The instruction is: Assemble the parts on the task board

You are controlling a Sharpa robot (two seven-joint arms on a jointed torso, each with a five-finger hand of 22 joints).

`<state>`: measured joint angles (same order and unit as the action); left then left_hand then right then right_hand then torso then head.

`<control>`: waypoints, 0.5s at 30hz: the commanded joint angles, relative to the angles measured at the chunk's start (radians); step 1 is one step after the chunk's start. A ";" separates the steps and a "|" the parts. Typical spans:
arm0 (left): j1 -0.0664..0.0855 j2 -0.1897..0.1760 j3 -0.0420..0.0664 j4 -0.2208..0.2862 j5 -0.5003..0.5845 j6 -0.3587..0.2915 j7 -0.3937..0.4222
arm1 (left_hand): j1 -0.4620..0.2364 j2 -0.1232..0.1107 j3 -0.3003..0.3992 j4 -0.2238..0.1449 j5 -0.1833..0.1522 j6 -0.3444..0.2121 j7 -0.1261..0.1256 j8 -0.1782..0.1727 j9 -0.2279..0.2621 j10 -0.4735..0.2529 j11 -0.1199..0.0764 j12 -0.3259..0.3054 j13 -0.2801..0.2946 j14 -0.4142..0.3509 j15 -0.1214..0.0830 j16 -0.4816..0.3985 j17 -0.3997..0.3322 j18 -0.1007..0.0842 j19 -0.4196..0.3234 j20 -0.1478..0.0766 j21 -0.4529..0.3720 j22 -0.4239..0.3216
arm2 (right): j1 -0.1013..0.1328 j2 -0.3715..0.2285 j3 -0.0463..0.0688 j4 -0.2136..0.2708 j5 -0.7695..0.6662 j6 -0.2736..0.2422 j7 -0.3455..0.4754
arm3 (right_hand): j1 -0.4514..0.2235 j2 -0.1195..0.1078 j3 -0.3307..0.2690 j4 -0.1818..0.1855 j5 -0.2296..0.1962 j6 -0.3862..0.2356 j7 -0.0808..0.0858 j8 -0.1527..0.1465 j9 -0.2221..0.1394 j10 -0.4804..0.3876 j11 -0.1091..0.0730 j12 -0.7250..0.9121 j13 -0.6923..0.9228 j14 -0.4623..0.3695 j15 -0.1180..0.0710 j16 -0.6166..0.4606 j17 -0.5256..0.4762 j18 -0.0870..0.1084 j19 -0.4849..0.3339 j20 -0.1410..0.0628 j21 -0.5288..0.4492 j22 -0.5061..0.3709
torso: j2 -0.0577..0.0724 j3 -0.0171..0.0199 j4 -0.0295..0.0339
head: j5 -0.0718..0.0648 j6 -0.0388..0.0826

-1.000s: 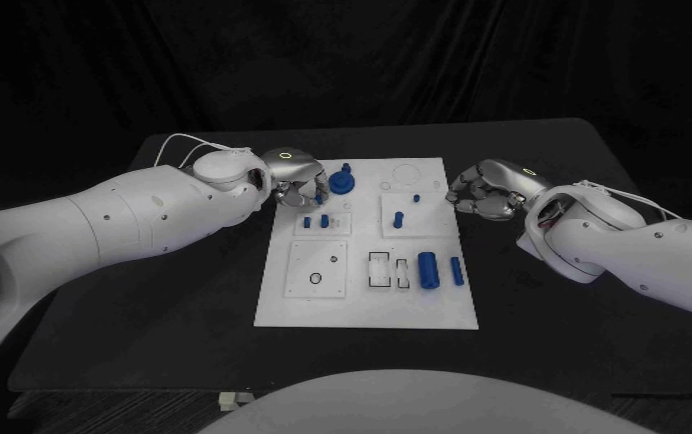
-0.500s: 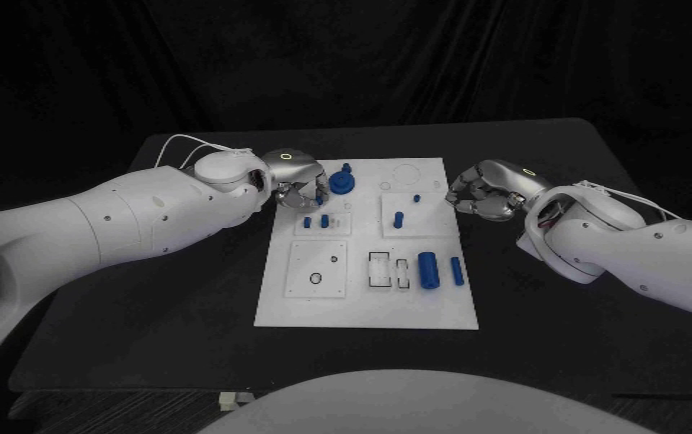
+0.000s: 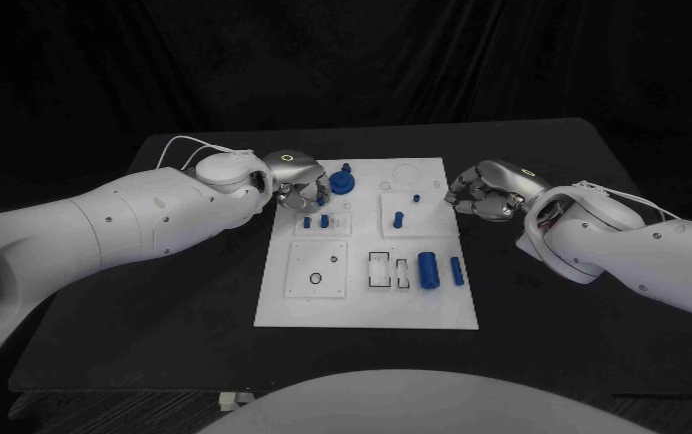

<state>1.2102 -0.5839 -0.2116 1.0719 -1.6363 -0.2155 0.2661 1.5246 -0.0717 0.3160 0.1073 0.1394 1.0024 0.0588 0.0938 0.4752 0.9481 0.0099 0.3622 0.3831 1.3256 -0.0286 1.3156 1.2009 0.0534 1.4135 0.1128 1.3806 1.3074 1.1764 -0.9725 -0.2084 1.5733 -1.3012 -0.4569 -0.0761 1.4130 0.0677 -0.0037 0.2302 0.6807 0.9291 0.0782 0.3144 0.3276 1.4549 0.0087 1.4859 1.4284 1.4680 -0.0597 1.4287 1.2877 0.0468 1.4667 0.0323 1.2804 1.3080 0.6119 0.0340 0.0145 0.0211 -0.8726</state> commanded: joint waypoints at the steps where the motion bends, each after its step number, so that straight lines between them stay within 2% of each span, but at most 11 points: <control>1: -0.004 0.003 0.000 -0.002 -0.002 0.011 0.003 | -0.008 0.006 -0.005 0.001 0.000 -0.002 -0.004 -0.005 -0.002 0.001 0.001 -0.005 -0.001 -0.005 0.001 -0.005 -0.001 -0.004 -0.004 -0.001 -0.002 0.197 | -0.003 -0.001 0.001 0.002 -0.002 0.004 -0.016 | 0.005 0.003 0.007 0.001 0.003 0.006 0.002 0.000 0.001 0.028 -0.009 -0.003 -0.030 0.051 -0.008 -0.005 -0.001 0.016 0.003 0.008 -0.003 0.178 | 0.000 -0.0001 -0.0003 | 0.000 0.000; 13: -0.005 0.003 0.000 -0.001 -0.002 0.024 -0.009 | -0.010 0.004 -0.006 0.002 0.001 -0.006 -0.006 -0.009 -0.004 -0.002 0.001 -0.009 -0.004 -0.012 0.000 -0.011 -0.009 -0.002 -0.009 -0.001 -0.009 0.195 | -0.003 0.000 0.001 0.001 -0.002 0.005 -0.016 | 0.005 0.003 0.007 0.001 0.003 0.006 0.002 0.000 0.001 0.028 -0.009 -0.003 -0.030 0.051 -0.008 -0.005 -0.001 0.016 0.003 0.008 -0.003 0.178 | 0.000 -0.0003 -0.0006 | 0.003 0.000; 15: -0.005 0.003 0.000 -0.001 -0.002 0.035 -0.016 | -0.015 -0.003 -0.010 0.004 0.000 -0.028 -0.012 -0.023 -0.010 -0.015 0.000 -0.020 -0.010 -0.018 0.000 -0.016 -0.016 -0.001 -0.014 0.000 -0.015 0.193 | -0.003 0.000 0.001 0.001 -0.002 0.005 -0.016 | 0.004 0.002 0.009 0.000 0.003 0.006 0.002 0.000 0.001 0.028 -0.009 -0.003 -0.029 0.051 -0.009 -0.005 -0.001 0.016 0.004 0.008 -0.001 0.179 | 0.000 -0.0002 -0.0004 | 0.002 0.000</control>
<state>1.2082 -0.5826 -0.2115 1.0693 -1.6362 -0.2090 0.2595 1.5164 -0.0717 0.3119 0.1116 0.1395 0.9818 0.0474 0.0754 0.4665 0.9389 0.0097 0.3474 0.3753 1.3143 -0.0254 1.3028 1.1869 0.0535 1.4027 0.1128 1.3686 1.3074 1.1760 -0.9724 -0.2084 1.5733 -1.3012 -0.4558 -0.0764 1.4104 0.0651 0.0006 0.2295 0.6807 0.9291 0.0782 0.3144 0.3274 1.4549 0.0087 1.4860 1.4284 1.4667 -0.0609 1.4287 1.2878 0.0468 1.4667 0.0323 1.2804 1.3078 0.6121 0.0338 0.0140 0.0235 -0.8726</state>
